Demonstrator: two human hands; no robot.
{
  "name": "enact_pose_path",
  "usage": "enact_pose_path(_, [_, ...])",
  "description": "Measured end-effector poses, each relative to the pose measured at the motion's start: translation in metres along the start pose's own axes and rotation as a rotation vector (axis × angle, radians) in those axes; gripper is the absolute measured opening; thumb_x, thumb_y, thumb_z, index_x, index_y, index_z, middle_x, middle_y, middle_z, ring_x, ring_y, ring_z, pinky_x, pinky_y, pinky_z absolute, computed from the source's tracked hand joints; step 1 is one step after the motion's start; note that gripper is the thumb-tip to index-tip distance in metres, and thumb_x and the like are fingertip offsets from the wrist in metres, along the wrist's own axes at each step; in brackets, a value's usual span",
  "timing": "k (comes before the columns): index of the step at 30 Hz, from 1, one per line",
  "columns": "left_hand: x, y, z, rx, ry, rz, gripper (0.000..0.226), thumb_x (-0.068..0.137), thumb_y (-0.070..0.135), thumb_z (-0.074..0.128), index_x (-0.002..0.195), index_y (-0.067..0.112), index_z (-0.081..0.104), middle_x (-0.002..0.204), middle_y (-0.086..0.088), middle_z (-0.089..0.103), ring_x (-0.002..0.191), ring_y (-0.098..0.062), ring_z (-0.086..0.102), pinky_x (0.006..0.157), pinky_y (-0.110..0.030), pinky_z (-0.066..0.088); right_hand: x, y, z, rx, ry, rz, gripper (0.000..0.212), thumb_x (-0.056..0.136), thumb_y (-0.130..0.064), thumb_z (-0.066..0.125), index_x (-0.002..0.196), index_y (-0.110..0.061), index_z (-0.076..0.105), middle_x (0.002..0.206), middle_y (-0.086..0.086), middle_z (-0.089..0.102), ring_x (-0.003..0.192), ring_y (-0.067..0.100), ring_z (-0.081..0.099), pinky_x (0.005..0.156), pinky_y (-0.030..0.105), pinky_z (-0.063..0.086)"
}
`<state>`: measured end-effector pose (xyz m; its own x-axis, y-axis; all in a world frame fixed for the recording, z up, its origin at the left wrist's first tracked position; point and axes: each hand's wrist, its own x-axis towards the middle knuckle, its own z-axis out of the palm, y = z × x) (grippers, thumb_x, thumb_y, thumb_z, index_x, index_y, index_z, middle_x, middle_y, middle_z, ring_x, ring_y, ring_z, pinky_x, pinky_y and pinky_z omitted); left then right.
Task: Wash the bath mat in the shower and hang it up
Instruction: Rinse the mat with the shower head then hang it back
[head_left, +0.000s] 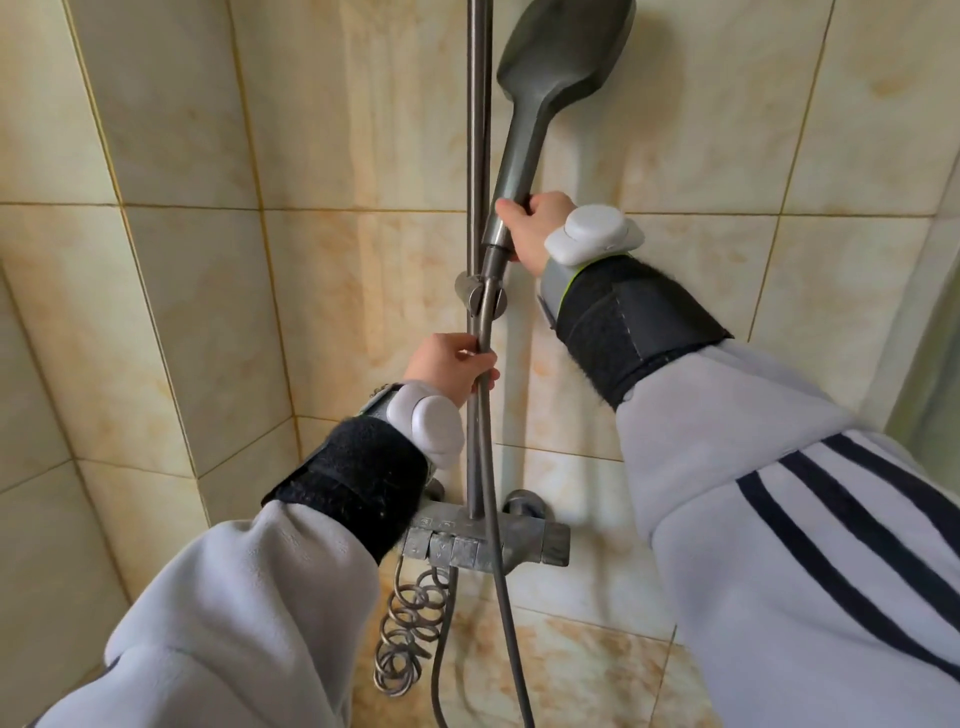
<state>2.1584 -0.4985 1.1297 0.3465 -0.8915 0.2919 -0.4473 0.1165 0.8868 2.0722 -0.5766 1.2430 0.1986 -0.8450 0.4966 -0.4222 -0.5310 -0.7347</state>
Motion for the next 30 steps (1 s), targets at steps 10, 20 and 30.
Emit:
enact_pose_path(10, [-0.033, -0.005, -0.017, 0.0, -0.2, -0.125, 0.007, 0.087, 0.01, 0.065, 0.088, 0.004, 0.065, 0.09, -0.012, 0.072, 0.078, -0.02, 0.07, 0.078, -0.031, 0.059, -0.044, 0.018, -0.007, 0.392, -0.175, -0.054, 0.017, 0.099, -0.015, 0.048, 0.091, -0.002, 0.055, 0.097, 0.018, 0.058, 0.089, 0.027, 0.06, 0.067, 0.026, 0.06])
enact_pose_path(20, [-0.127, -0.097, -0.047, 0.064, -0.344, -0.403, 0.034, 0.089, 0.026, 0.062, 0.122, 0.017, 0.055, 0.116, -0.003, 0.062, 0.109, -0.017, 0.061, 0.092, -0.037, 0.054, -0.183, 0.091, 0.068, 0.222, -0.427, 0.019, 0.03, 0.099, -0.015, 0.049, 0.121, 0.005, 0.053, 0.1, 0.013, 0.06, 0.092, 0.025, 0.061, 0.067, 0.025, 0.057])
enact_pose_path(30, [-0.213, -0.17, -0.052, -0.359, -0.014, -0.585, 0.016, 0.091, 0.013, 0.06, 0.105, 0.008, 0.058, 0.102, -0.011, 0.064, 0.089, -0.022, 0.064, 0.077, -0.043, 0.059, -0.308, 0.122, 0.155, 0.049, -0.94, 0.146, 0.029, 0.097, -0.013, 0.051, 0.12, 0.004, 0.055, 0.11, 0.015, 0.064, 0.091, 0.023, 0.061, 0.067, 0.024, 0.054])
